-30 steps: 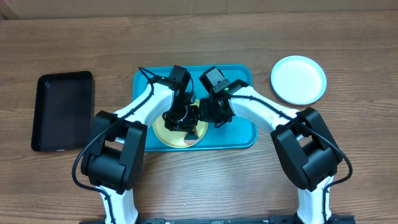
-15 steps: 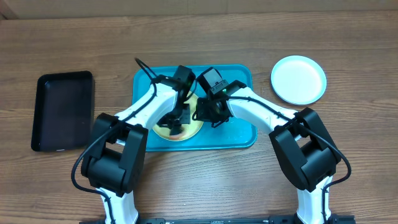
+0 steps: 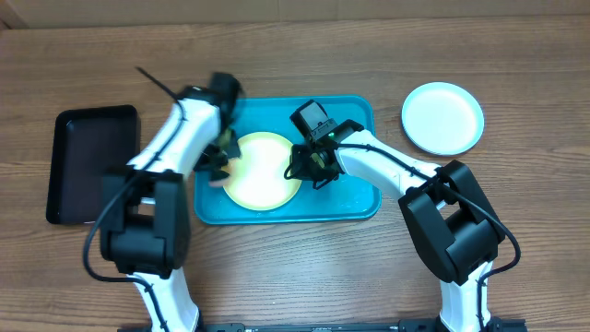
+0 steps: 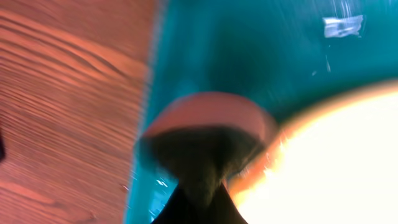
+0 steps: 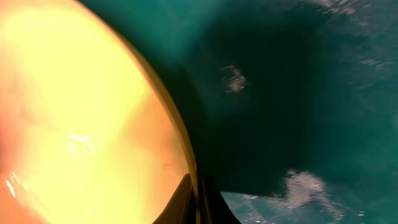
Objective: Clean dirty plates on tray and stack at the side
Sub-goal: 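Scrub the yellow plate with the sponge in the left gripper, then return the sponge with the left gripper to the black tray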
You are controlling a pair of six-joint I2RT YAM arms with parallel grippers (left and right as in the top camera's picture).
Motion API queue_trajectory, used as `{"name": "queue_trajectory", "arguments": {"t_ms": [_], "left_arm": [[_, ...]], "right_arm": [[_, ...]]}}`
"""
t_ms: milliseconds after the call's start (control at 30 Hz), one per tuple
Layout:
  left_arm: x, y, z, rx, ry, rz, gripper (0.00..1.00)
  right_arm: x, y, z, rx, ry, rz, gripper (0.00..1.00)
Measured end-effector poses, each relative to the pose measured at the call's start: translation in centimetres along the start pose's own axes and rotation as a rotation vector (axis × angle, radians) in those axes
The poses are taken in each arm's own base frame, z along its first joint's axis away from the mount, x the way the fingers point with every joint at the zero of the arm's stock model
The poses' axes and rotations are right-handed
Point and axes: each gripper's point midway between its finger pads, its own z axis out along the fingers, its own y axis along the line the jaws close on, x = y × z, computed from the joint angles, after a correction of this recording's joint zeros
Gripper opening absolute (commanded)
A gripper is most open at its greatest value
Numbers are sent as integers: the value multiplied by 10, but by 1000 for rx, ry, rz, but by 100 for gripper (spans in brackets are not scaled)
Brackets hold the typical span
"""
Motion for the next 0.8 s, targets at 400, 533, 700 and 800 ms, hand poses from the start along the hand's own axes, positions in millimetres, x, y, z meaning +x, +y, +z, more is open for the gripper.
{"name": "queue_trajectory", "arguments": {"t_ms": [400, 533, 700, 800], "left_arm": [[-41, 57, -25, 303, 36, -270, 4], [-45, 108, -16, 307, 62, -416, 4], [-42, 179, -1, 295, 85, -618, 4], [-37, 203, 4, 290, 92, -686, 4]], "right_arm": [[-2, -3, 0, 14, -11, 1, 4], [-3, -2, 0, 13, -14, 0, 4], [-4, -2, 0, 12, -17, 0, 4], [-4, -2, 0, 12, -18, 0, 4]]}}
